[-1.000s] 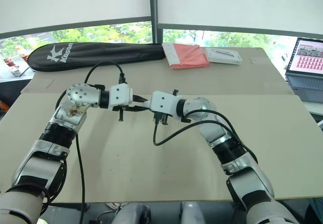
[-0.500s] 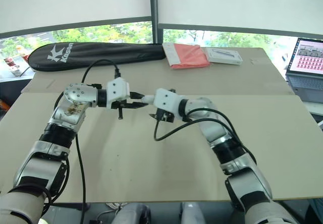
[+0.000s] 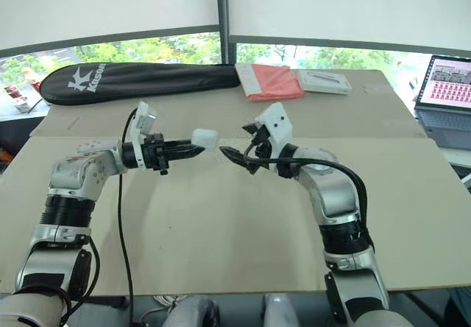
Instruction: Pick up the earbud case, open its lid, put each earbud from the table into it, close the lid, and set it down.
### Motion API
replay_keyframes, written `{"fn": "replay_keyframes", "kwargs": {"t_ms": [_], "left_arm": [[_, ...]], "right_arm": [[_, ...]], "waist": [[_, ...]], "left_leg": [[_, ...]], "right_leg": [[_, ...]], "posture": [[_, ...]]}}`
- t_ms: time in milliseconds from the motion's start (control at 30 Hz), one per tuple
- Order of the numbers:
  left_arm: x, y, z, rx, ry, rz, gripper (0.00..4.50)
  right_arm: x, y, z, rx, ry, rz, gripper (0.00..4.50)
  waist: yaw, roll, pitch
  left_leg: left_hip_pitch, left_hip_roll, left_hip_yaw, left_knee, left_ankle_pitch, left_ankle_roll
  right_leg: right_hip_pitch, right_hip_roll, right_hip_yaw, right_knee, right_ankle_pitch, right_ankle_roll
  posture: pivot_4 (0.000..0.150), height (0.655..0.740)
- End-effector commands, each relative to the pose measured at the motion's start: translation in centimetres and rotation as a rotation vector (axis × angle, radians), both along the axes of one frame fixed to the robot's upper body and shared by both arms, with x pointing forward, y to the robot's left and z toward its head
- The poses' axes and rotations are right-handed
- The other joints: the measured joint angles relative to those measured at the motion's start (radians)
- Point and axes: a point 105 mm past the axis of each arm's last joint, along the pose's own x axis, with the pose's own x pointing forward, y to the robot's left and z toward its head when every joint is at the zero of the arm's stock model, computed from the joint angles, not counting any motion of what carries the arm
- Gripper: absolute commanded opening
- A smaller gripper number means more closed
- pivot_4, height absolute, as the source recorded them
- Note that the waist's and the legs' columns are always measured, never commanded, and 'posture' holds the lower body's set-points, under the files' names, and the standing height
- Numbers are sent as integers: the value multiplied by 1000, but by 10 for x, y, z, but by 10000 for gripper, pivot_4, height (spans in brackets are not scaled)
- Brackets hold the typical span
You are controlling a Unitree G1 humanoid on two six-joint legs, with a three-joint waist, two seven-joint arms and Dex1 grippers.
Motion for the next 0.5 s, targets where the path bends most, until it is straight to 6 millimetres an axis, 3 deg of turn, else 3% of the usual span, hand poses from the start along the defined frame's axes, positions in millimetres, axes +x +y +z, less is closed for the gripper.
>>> {"fn": "replay_keyframes", "kwargs": {"t_ms": [33,500], "left_arm": [[-9,-6,15,-17,-48,-44,4982],[-16,-7,10,-4,-48,-49,4982]], "right_arm": [[-3,4,23,40,-57,10,44788],[8,1,41,187,3,-15,44788]], "waist": [[1,0,0],[1,0,0]], "left_leg": [[0,0,0,0,0,0],[0,0,0,0,0,-1]], "right_leg": [[0,0,0,0,0,0],[0,0,0,-1,0,0]], "posture": [[1500,7400],[1500,7400]]}}
